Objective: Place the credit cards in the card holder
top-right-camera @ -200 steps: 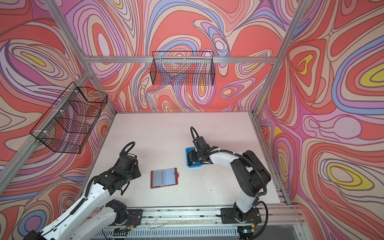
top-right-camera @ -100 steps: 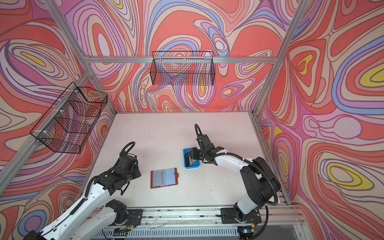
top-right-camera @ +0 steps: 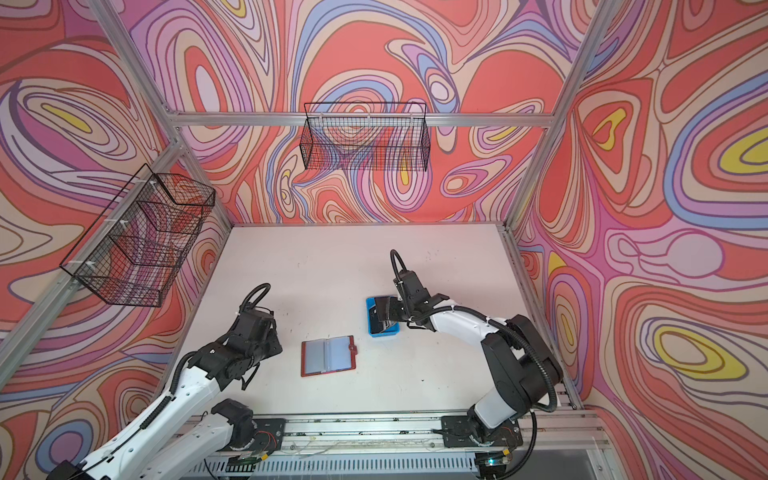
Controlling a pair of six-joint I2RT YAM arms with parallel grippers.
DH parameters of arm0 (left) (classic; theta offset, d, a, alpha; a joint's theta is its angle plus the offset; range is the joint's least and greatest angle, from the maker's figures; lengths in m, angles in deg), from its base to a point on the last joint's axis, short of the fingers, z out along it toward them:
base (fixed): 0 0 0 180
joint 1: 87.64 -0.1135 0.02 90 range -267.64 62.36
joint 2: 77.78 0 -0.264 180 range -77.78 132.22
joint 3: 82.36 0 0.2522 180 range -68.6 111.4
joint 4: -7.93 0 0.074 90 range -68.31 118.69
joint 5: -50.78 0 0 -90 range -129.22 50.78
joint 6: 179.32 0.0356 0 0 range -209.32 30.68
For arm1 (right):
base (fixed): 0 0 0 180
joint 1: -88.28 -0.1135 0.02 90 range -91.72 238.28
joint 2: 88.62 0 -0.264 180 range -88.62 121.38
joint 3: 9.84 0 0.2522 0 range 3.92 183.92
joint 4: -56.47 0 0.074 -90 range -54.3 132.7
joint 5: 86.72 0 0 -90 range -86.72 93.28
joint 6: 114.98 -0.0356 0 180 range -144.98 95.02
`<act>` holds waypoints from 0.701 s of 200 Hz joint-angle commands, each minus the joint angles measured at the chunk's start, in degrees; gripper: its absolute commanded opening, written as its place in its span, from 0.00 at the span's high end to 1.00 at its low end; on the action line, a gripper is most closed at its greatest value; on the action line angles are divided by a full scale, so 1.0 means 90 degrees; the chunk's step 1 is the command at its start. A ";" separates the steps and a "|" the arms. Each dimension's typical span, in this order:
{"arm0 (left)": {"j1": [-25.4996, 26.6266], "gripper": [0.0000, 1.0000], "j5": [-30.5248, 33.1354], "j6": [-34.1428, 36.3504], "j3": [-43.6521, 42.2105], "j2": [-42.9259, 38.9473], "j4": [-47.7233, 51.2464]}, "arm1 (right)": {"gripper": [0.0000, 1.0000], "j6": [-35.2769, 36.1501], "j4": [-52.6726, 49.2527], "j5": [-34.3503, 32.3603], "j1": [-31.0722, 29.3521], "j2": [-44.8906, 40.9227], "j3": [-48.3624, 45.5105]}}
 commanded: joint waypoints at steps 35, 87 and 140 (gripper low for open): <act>-0.0007 0.63 0.0007 0.0048 -0.0041 0.0004 0.0006 | 0.46 0.0001 -0.1466 -0.2442 -0.1103 -0.0095 0.1132; -0.0007 0.64 -0.0025 0.0066 -0.0060 -0.0025 -0.0010 | 0.44 -0.0227 -0.2292 -0.3536 -0.1821 0.0990 0.2096; -0.0009 0.64 -0.0023 0.0066 -0.0032 0.0053 0.0011 | 0.49 -0.0232 -0.2522 -0.3821 -0.1859 0.1724 0.2473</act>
